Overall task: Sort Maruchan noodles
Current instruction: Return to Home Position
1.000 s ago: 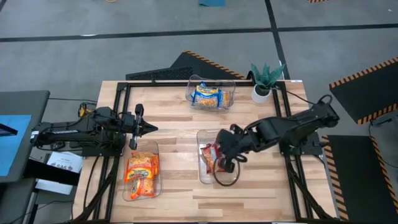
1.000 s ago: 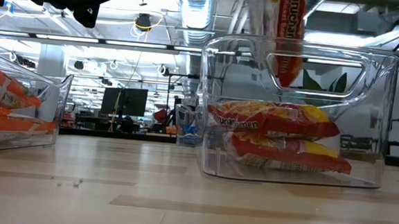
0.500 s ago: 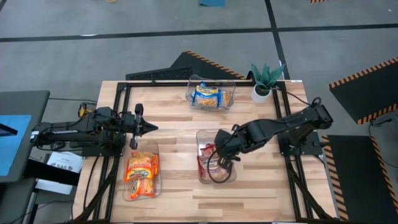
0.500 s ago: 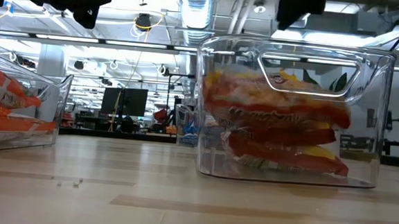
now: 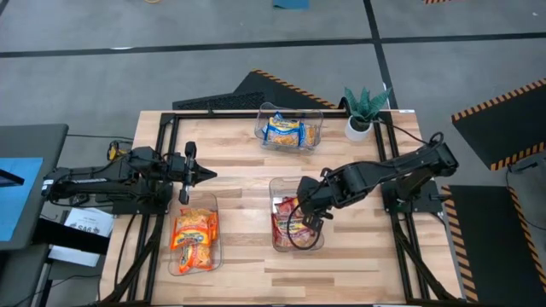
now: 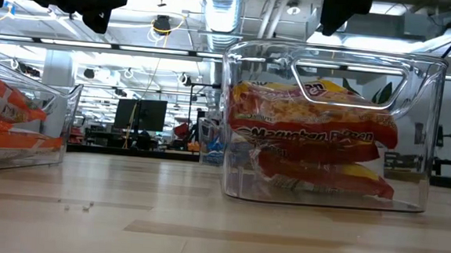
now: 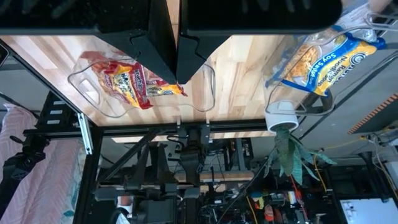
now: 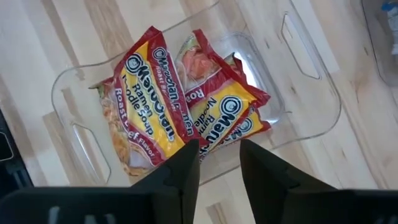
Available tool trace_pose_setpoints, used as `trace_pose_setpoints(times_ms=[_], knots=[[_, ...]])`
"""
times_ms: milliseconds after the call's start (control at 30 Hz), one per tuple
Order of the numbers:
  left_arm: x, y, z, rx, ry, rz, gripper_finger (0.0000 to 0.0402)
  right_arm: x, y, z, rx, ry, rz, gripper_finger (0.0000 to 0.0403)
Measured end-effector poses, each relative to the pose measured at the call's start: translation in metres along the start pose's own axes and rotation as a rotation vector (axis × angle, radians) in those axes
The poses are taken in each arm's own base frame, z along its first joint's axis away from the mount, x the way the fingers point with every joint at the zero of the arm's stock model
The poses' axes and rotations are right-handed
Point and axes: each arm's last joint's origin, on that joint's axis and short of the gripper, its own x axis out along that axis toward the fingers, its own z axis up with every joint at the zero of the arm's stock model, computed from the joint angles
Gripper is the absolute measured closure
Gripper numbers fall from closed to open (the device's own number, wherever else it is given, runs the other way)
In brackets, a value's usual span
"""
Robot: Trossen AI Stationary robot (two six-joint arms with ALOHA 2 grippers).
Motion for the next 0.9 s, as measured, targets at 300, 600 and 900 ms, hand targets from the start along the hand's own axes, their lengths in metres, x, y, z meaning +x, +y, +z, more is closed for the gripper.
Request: trace_pose_setpoints(times_ms=[300,600,900], knots=[[0.000,0.003,0.004,-0.002,-0.038,0.084,0.0401,0.000,-0.007,-0.007,-0.098,0.071,-0.071,0.0275],[0.000,0.002,-0.004,-0.033,0.045,0.080,0.0401,-0.021,-0.034,-0.020,-0.120,0.111,-0.243,0.0356],[0.000,0.002,-0.005,-0.004,0.049,0.065,0.0401,-0.048,-0.087,-0.066,0.088,-0.151,-0.133,0.0379]])
